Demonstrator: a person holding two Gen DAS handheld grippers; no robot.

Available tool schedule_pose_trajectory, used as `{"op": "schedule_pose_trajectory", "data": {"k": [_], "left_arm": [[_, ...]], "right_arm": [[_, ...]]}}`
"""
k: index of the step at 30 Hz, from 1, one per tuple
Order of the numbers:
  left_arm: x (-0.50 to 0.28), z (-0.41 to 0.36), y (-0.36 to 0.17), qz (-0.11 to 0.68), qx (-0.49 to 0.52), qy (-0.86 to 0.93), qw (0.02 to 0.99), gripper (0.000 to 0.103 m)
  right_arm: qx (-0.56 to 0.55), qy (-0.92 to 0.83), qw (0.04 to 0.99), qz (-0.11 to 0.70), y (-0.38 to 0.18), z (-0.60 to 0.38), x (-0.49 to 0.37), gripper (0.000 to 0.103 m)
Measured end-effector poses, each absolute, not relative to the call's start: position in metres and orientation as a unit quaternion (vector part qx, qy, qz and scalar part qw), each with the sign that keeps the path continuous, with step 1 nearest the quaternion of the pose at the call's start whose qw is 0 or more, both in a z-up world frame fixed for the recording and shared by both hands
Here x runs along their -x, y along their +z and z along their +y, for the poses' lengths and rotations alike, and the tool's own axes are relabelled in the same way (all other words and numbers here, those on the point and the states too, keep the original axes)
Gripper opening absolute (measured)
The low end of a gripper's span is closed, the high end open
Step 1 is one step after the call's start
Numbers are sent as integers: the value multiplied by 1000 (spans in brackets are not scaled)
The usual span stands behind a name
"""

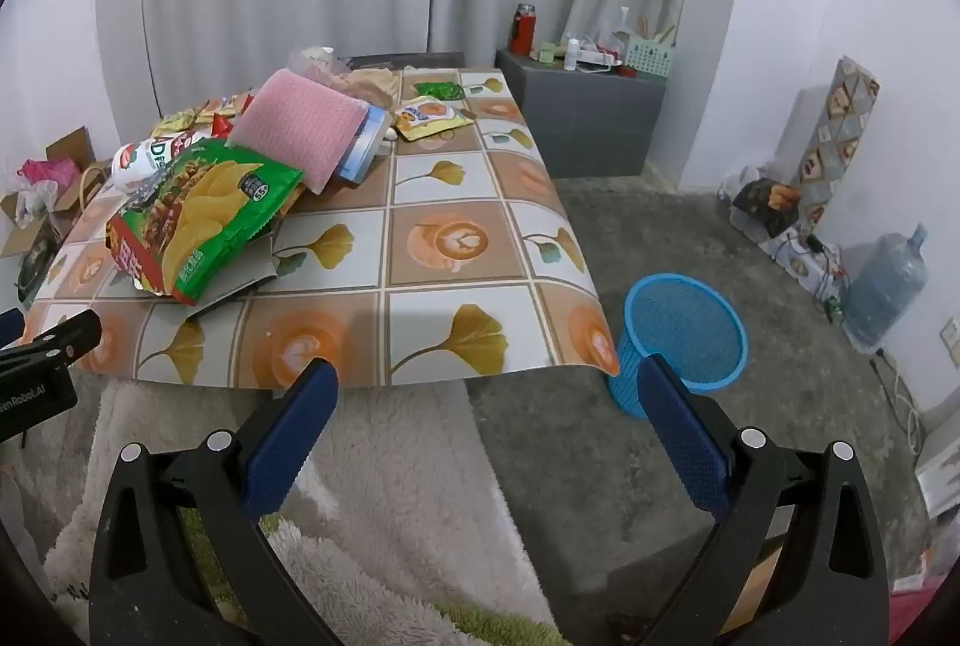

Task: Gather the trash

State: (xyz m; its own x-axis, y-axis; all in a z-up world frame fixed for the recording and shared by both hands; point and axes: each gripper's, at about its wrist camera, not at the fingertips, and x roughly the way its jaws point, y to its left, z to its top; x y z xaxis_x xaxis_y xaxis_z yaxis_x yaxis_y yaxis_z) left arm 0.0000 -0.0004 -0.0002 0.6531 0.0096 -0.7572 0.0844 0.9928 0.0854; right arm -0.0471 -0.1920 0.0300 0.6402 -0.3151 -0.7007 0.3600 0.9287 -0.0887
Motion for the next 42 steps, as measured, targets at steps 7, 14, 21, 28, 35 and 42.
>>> {"op": "schedule_pose_trajectory", "data": {"k": [7,14,21,28,35,42], "left_arm": [[3,-4,0,413,-56,-16,909,98],[0,3,0,419,-52,-21,906,97],[1,4,0,420,-51,-20,906,97],[0,4,0,420,-51,-20,906,97],[0,4,0,420,-52,-20,906,97],[0,3,-1,420,-52,-19,906,97]], "right_arm": [[-29,-186,906,380,32,-190,47,95],[-30,-186,906,378,33,-190,50,95],[-30,-186,906,378,34,-189,51,95],[-30,-186,907,378,32,-189,49,95],[-31,-186,907,377,32,-190,49,95],[-32,-186,907,377,31,-190,48,95]]}}
